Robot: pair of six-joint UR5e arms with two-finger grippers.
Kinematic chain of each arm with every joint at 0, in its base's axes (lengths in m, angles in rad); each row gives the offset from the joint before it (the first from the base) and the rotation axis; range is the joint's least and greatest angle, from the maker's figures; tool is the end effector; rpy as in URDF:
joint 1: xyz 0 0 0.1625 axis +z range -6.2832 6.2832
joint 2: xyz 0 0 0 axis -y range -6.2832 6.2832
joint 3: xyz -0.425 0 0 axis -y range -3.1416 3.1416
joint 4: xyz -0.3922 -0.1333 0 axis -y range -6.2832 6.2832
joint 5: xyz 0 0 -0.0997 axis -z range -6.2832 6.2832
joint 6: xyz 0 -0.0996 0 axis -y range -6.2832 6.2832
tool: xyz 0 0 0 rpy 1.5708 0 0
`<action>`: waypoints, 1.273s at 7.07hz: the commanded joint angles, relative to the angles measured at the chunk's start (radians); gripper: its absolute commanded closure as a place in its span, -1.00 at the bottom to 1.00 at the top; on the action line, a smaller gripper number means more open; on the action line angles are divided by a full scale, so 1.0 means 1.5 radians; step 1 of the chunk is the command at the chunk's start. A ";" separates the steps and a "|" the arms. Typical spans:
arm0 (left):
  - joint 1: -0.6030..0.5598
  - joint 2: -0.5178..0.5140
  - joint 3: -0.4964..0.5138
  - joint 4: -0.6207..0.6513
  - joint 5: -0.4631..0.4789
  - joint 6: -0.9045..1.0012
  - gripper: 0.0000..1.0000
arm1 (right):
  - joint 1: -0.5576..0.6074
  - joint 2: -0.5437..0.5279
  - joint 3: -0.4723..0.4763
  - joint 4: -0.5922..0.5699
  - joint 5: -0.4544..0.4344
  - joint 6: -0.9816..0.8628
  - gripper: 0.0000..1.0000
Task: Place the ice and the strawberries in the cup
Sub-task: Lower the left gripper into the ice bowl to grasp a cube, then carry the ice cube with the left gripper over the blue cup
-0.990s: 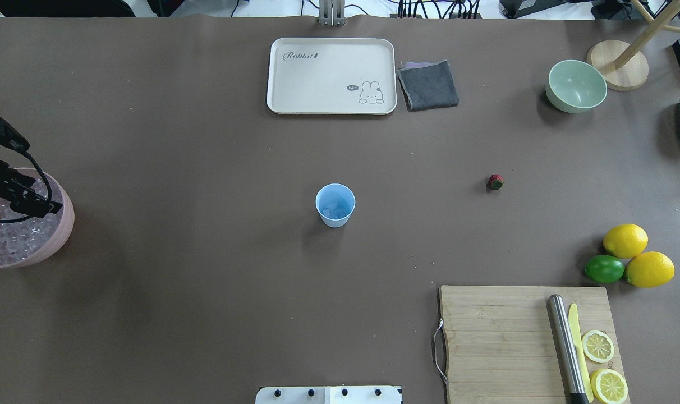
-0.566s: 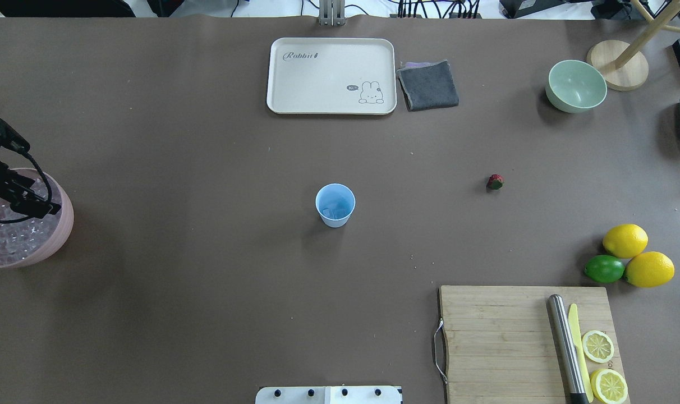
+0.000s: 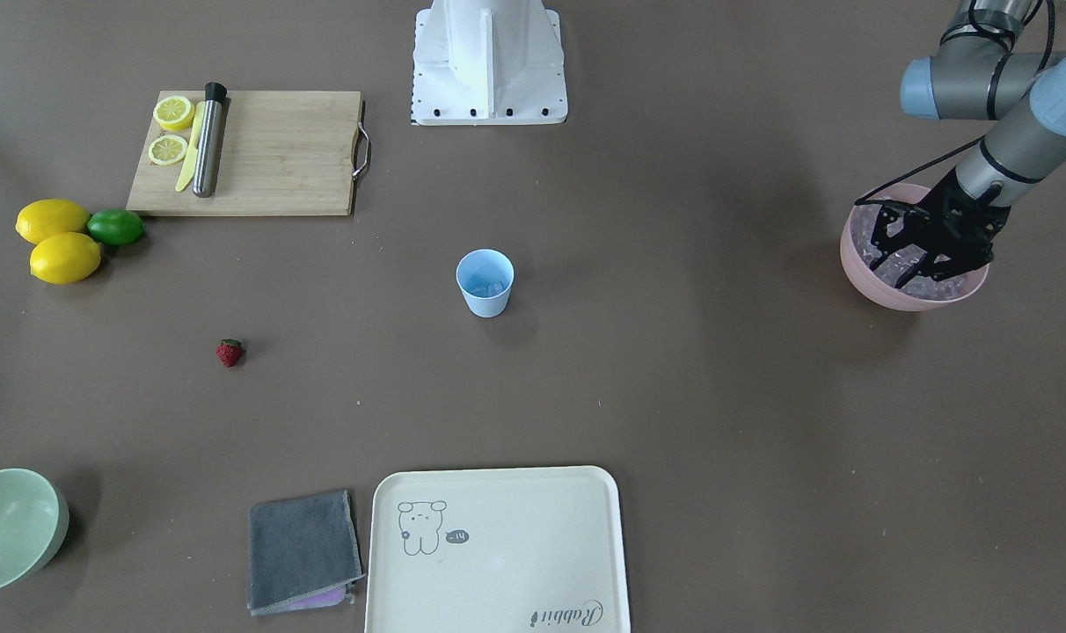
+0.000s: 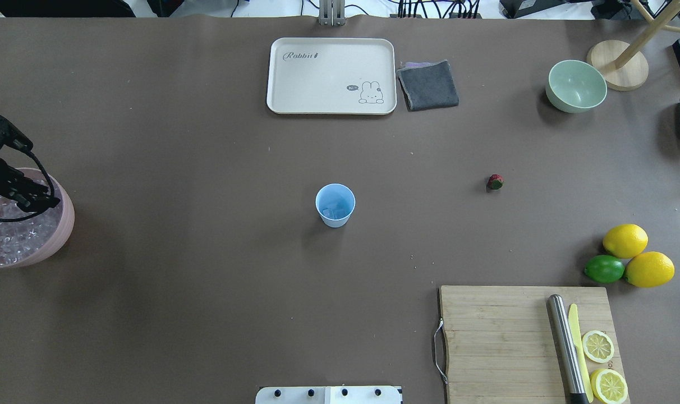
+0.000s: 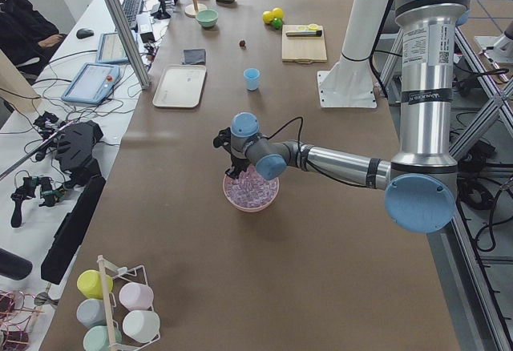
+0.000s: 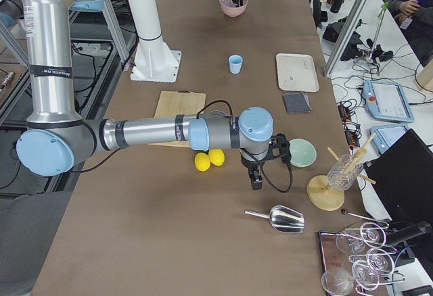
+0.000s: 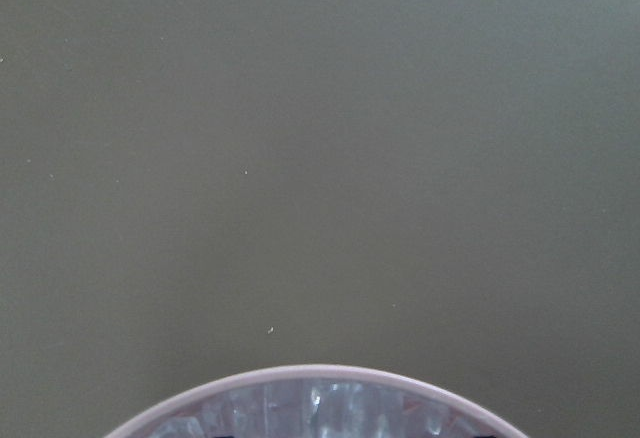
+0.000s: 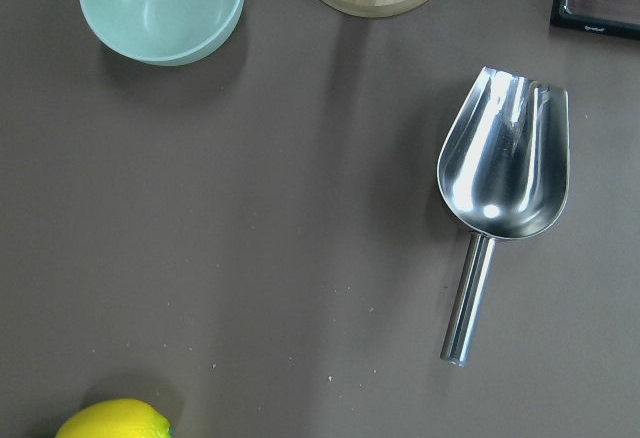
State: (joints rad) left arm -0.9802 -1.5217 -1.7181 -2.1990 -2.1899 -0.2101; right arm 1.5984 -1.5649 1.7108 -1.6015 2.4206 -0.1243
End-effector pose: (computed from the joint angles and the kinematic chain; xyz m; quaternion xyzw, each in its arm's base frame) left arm 0.2145 -0.4556 0.5430 0.2006 0.3941 0.2746 0.8538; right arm 0.0722 -0.4953 0.5843 0.0835 -0.4064 -0.0677 0.9074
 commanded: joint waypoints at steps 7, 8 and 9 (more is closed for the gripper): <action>-0.052 0.037 -0.022 0.003 -0.052 0.067 1.00 | 0.001 -0.006 0.005 -0.001 0.000 0.000 -1.00; -0.084 0.051 -0.027 0.004 -0.092 0.096 1.00 | 0.001 -0.007 0.005 0.000 0.000 0.000 -1.00; -0.107 0.062 -0.039 0.005 -0.108 0.110 1.00 | 0.000 -0.008 0.005 0.000 0.001 0.000 -1.00</action>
State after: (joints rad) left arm -1.0941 -1.4521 -1.7584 -2.1937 -2.3127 -0.0810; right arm 1.5996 -1.5751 1.7180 -1.6019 2.4210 -0.1242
